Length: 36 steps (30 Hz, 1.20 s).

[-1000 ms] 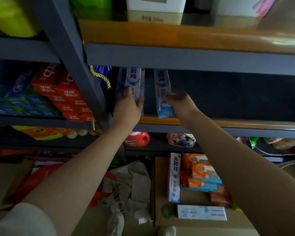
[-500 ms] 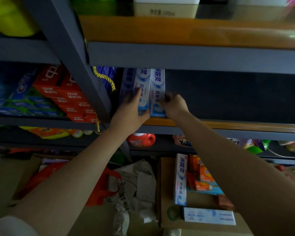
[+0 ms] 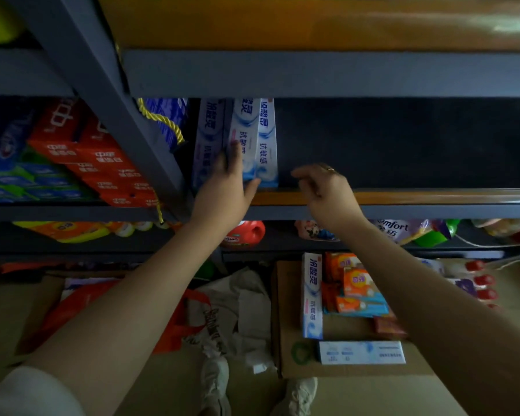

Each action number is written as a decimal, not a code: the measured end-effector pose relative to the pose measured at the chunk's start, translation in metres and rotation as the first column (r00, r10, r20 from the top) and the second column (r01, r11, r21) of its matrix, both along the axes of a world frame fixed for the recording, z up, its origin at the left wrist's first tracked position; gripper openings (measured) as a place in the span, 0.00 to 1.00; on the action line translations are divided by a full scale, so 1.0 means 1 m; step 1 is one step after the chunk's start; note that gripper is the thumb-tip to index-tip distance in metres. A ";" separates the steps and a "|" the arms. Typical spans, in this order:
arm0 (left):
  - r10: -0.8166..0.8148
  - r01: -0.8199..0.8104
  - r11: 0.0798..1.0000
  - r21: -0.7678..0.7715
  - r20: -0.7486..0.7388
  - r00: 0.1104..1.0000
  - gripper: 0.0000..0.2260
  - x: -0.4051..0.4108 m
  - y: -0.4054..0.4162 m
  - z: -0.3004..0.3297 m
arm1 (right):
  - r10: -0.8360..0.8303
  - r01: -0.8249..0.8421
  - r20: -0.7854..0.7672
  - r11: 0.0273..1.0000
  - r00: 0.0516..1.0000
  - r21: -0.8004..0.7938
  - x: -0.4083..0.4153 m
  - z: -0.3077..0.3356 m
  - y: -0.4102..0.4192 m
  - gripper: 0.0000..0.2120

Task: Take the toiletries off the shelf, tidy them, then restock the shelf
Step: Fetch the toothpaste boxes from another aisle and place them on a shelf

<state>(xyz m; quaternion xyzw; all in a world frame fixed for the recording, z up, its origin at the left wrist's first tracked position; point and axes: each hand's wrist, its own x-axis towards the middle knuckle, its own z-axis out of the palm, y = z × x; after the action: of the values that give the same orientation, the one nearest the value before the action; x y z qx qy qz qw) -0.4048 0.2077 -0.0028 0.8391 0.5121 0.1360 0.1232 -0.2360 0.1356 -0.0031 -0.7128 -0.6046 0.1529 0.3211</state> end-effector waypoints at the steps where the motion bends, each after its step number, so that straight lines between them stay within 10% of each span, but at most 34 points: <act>1: 0.005 -0.005 1.000 -0.012 0.006 1.000 0.32 0.001 -0.001 0.001 | -0.003 0.002 0.019 1.000 1.000 0.020 -0.001 0.000 -0.005 0.12; 5: -0.027 0.025 0.997 0.078 0.019 0.999 0.31 -0.004 -0.016 0.000 | -0.176 0.164 0.066 0.974 0.982 0.156 -0.002 -0.010 -0.034 0.11; 9: -0.347 0.292 0.897 0.333 0.119 0.930 0.22 -0.013 -0.062 -0.029 | -0.239 0.235 -0.035 0.966 0.970 -0.105 0.009 -0.056 -0.084 0.08; 13: -0.454 0.463 0.883 -0.071 0.121 0.883 0.18 -0.015 -0.130 -0.096 | -0.230 0.205 0.000 0.868 0.973 -0.452 0.019 -0.113 -0.151 0.06; 16: -0.348 0.319 0.791 -0.522 0.044 0.936 0.21 -0.004 -0.168 -0.151 | -0.209 0.178 0.011 0.804 0.978 -0.567 0.028 -0.139 -0.198 0.06; 20: -0.136 0.029 0.650 -0.759 -0.078 0.988 0.32 0.033 -0.194 -0.206 | -0.164 0.148 0.039 0.734 0.986 -0.663 0.050 -0.180 -0.256 0.07; 24: 0.088 -0.141 0.568 -0.811 -0.111 0.990 0.29 0.062 -0.202 -0.249 | -0.092 0.155 0.124 0.614 0.988 -0.774 0.067 -0.229 -0.291 0.20; 36: 0.243 -0.223 0.649 -0.728 -0.080 0.967 0.22 0.068 -0.211 -0.275 | 0.161 0.129 0.363 0.744 0.918 -0.656 0.069 -0.292 -0.300 0.24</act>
<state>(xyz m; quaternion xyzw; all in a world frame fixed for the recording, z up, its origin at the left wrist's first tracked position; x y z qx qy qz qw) -0.3372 -0.0030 -0.2781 0.6453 0.6253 -0.0548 0.4354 -0.1674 -0.1642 -0.2956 -0.7902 -0.5677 0.2142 -0.0861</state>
